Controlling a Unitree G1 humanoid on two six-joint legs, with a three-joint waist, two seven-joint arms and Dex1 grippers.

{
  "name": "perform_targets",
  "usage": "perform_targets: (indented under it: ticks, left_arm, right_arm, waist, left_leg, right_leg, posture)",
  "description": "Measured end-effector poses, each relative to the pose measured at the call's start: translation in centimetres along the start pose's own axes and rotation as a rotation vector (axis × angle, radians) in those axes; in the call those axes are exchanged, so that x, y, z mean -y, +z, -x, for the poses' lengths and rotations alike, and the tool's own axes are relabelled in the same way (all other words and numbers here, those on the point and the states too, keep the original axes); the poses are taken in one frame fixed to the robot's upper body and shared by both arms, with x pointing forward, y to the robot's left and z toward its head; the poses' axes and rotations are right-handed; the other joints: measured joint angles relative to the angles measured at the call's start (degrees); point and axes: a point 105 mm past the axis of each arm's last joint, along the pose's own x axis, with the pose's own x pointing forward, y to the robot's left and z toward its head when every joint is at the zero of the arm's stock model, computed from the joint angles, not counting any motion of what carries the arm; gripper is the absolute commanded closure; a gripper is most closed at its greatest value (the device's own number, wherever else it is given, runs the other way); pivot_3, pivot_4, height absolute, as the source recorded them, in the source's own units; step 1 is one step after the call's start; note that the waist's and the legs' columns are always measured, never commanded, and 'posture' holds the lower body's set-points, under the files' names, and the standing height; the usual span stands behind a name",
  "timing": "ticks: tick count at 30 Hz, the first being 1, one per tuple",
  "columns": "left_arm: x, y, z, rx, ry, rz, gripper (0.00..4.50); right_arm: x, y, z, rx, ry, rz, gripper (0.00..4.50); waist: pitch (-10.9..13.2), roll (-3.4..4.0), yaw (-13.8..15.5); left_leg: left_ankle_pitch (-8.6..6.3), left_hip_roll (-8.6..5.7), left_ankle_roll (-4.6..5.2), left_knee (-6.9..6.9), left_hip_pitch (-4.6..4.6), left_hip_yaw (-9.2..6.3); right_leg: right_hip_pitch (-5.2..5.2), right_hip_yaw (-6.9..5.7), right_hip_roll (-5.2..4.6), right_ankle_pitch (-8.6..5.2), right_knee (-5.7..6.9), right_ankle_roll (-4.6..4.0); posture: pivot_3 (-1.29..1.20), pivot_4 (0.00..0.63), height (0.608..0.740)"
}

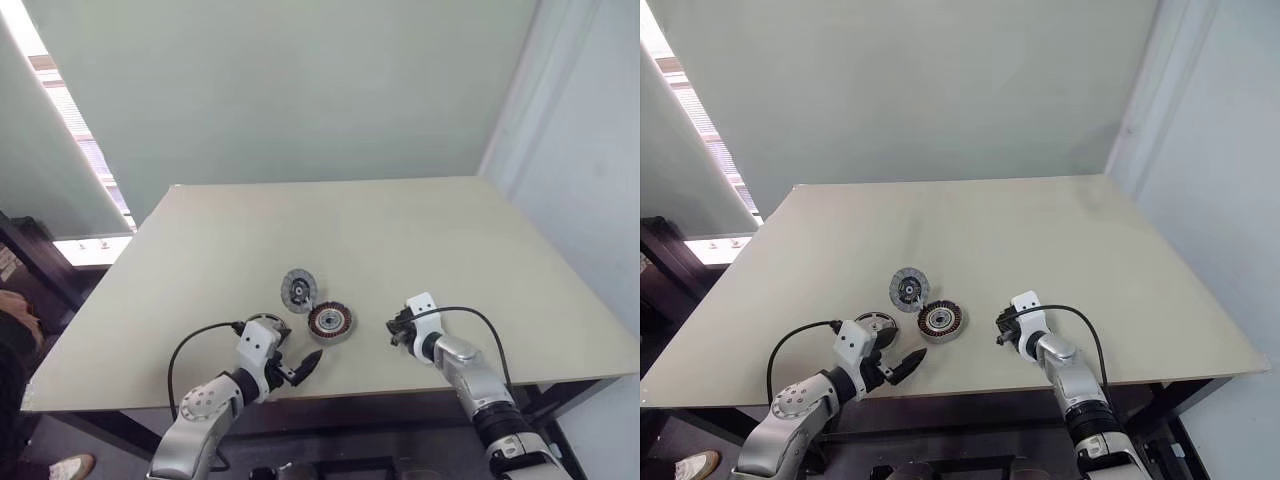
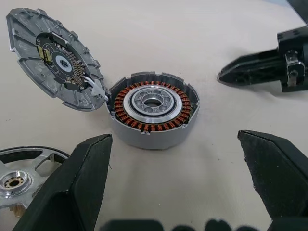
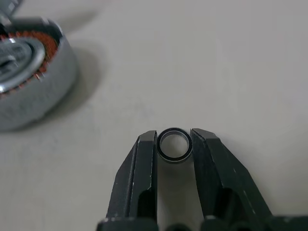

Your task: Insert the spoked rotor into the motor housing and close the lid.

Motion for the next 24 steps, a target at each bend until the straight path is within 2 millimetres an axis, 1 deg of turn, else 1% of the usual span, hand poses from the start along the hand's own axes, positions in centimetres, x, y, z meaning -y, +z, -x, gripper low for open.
perform_targets:
  ticks: [4, 7, 10, 14, 18, 24]
  left_arm:
    - [-0.2, 0.1, 0.1, 0.006, 0.005, -0.003, 0.0]
    - [-0.2, 0.2, 0.1, 0.01, 0.009, -0.005, 0.0]
    - [-0.3, 0.2, 0.1, 0.012, 0.011, -0.005, 0.0]
    - [-0.3, 0.3, 0.1, 0.019, 0.015, -0.006, 0.0]
    - [-0.4, 0.3, 0.1, 0.024, 0.021, -0.007, 0.0]
    - [-0.9, 0.2, 0.5, 0.024, 0.046, -0.007, 0.0]
  right_arm:
    - [-1.0, 2.6, -0.3, 0.072, 0.031, 0.033, 3.74]
    - [-2.5, 4.8, -1.0, 0.112, 0.079, 0.059, 3.74]
    - [-3.8, 6.0, -1.5, 0.122, 0.124, 0.072, 3.74]
    - [-5.5, 6.0, -2.3, 0.102, 0.178, 0.065, 3.74]
    - [-6.4, 6.5, -2.8, 0.105, 0.202, 0.065, 3.74]
    - [-8.1, 6.1, -3.7, 0.071, 0.248, 0.063, 3.74]
  waist:
    - [0.0, 0.0, 0.0]
    - [0.0, 0.01, 0.0]
    - [0.0, 0.0, 0.0]
    - [0.0, 0.0, 0.0]
    - [0.0, 0.0, 0.0]
    - [0.0, 0.01, 0.0]
  left_leg:
    - [0.0, 0.0, 0.0, -0.01, 0.0, -0.01]
    - [0.0, 0.0, 0.0, -0.01, 0.0, -0.01]
    - [0.0, 0.0, 0.0, -0.01, 0.0, -0.01]
    - [0.0, -0.01, 0.0, -0.01, -0.02, -0.01]
    - [0.0, -0.01, 0.0, -0.01, -0.01, -0.03]
    - [0.0, 0.0, -0.01, -0.02, -0.01, -0.03]
  right_leg:
    - [-0.02, 0.0, 0.0, 0.0, 0.02, 0.0]
    - [-0.02, 0.0, 0.01, 0.0, 0.03, 0.0]
    - [-0.01, -0.01, 0.0, 0.0, 0.02, 0.0]
    - [-0.03, 0.0, 0.0, 0.0, 0.01, 0.0]
    - [-0.03, -0.01, 0.01, 0.01, 0.04, -0.01]
    - [-0.05, 0.0, 0.02, 0.01, 0.06, -0.01]
  posture:
    - [0.0, 0.0, 0.74]
    - [0.0, 0.0, 0.74]
    - [0.0, 0.0, 0.74]
    - [0.0, 0.0, 0.74]
    - [0.0, 0.0, 0.74]
    - [0.0, 0.0, 0.74]
